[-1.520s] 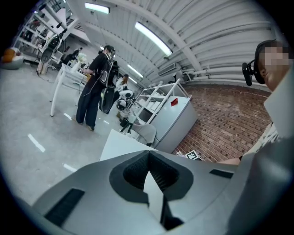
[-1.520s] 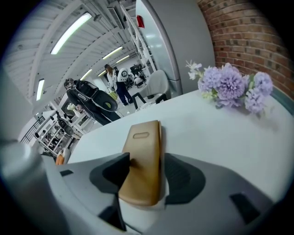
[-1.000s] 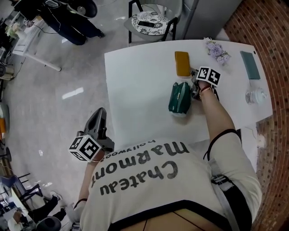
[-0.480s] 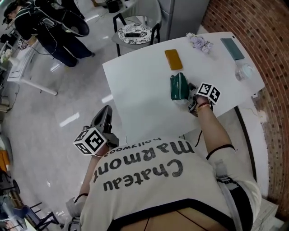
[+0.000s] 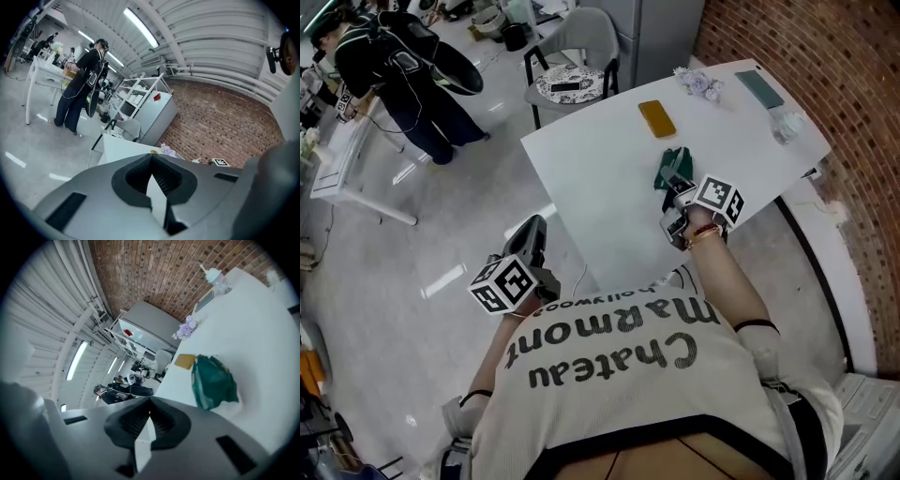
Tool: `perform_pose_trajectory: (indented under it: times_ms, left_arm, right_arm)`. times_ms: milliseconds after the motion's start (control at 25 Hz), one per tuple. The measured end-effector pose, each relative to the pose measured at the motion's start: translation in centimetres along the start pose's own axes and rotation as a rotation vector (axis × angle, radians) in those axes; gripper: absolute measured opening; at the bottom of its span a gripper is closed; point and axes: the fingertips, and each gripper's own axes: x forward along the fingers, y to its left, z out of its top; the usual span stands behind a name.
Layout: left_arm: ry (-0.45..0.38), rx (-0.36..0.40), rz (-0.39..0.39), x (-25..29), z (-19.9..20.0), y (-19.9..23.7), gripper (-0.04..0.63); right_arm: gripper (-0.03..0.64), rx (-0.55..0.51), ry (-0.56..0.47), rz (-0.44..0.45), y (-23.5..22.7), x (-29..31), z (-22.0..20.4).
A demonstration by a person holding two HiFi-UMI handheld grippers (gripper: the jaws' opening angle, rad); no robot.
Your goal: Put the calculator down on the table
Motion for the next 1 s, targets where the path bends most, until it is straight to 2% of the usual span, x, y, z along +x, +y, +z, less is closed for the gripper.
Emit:
perform_pose_trajectory:
  times_ms: [320,560,720,1000]
  left_arm:
    - [-0.030,0.029,-0.068,-2.9,1.6,0.5,0.002]
    - [-0.082,0.074,-0.112,-4.1,3.5,-0.1,0.002]
    - [-0.115,0.063,-0.124,-4.2,3.4,-1.8,0.003]
    - [-0.144,0.051,-0.129,-5.8,4.1,-2.0,0.003]
  right_arm:
    - [0.003,-0.099,-0.005,0.129,9.9,-1.4,-5.4]
    - [0.003,-0.317,-0.044,0.217,16.2,-3.4,-6.5]
    - [0.003,-0.460,-0.067,0.253,17.7,-5.1,-5.8]
    - [0.003,-0.621,-0.060,0.218,19.1,-5.6,-6.5]
